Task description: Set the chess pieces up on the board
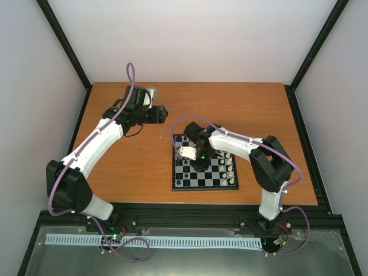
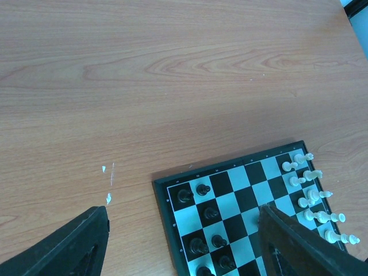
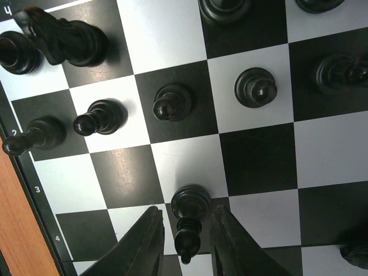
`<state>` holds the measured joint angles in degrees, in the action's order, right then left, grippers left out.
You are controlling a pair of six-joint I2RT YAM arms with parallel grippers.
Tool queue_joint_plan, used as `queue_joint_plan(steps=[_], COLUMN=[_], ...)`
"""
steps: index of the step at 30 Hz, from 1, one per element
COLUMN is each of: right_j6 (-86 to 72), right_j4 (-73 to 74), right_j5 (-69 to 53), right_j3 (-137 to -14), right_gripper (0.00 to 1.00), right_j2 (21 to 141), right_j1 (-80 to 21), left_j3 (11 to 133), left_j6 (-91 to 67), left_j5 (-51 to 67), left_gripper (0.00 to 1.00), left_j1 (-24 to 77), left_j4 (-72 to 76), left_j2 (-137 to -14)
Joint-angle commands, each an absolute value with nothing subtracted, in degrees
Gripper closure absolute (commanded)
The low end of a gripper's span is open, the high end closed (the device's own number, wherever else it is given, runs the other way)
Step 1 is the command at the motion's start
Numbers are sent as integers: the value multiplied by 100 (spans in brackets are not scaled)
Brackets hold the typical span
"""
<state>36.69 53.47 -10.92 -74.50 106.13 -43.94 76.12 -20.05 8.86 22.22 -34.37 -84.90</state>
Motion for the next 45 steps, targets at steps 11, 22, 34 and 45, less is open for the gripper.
queue_joint_plan(steps=[11, 22, 34, 45], right_j6=[3631, 3633, 3558, 3530], right_j4=[5396, 5948, 6221, 6202], right_j5=[-1033, -1023, -1138, -1236], right_j3=[-7357, -8286, -9304, -9327], right_gripper=[95, 96, 96, 95], right_j2=[10405, 10129, 11100, 11523], right_j1=[-4376, -4517, -5164, -5308], left_j3=[7664, 7609, 7560, 7563], left_j6=[-1925, -2045, -2116, -2118], left_j5=[896, 563, 629, 707], left_gripper=[26, 27, 27, 27], left_j1=[2190, 2080, 1811, 1811], left_j4=[-3379, -3316, -3261, -3260], left_j2=[-8585, -8372, -8209, -8138])
